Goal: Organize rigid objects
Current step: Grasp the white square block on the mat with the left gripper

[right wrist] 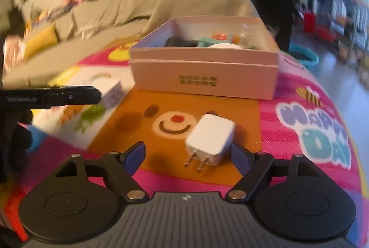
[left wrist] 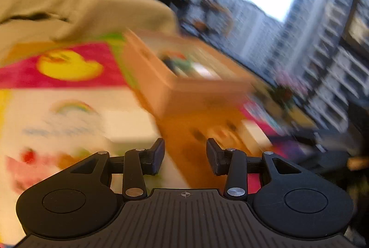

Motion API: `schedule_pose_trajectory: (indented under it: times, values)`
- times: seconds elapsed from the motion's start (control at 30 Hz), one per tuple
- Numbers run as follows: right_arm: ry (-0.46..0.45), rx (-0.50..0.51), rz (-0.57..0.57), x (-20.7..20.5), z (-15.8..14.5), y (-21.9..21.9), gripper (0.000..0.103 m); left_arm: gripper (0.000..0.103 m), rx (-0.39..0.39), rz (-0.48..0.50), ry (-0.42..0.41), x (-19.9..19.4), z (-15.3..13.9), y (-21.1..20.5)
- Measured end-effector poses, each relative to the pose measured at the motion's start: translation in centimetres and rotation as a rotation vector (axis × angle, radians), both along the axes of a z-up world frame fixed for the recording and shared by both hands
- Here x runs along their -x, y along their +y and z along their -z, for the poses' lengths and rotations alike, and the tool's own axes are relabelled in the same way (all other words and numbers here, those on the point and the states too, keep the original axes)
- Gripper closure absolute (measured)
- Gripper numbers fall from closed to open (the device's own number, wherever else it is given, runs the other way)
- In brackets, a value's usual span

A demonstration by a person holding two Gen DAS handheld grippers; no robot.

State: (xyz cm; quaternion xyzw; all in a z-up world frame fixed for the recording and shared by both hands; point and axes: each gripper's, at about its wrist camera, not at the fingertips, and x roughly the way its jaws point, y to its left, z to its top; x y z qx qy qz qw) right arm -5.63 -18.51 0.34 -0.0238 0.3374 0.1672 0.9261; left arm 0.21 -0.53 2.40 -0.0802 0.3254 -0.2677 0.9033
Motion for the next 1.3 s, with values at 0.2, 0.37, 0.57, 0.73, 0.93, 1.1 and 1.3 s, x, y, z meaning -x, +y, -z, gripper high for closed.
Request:
schedule_pose_trajectory:
  times: [0.2, 0.37, 0.57, 0.73, 0.93, 1.1, 1.3]
  values:
    - [-0.008, 0.057, -0.062, 0.5, 0.2, 1.3, 0.016, 0.059, -0.141, 0.045, -0.132, 2.0, -1.3, -2.3]
    - [-0.007, 0.043, -0.058, 0.6, 0.2, 1.1, 0.016, 0.059, -0.146, -0.183, -0.151, -0.6, -2.6, 0.8]
    - [-0.003, 0.015, -0.059, 0.4, 0.1, 0.7, 0.016, 0.06, -0.012, -0.329, 0.028, -5.1, -1.1, 5.3]
    - [0.002, -0.004, -0.062, 0.4, 0.1, 0.5, 0.015, 0.057, 0.096, -0.25, 0.107, -5.1, 0.6, 5.1]
    - [0.005, 0.0, -0.066, 0.3, 0.1, 0.6, 0.013, 0.057, 0.025, -0.043, 0.096, -2.7, 0.1, 2.1]
    - [0.005, 0.0, -0.067, 0.3, 0.1, 0.6, 0.013, 0.057, -0.224, 0.132, -0.008, 1.4, -0.3, -1.6]
    - [0.008, -0.026, -0.064, 0.3, 0.0, 0.2, 0.013, 0.051, -0.331, 0.245, -0.066, 3.8, 0.2, -4.6]
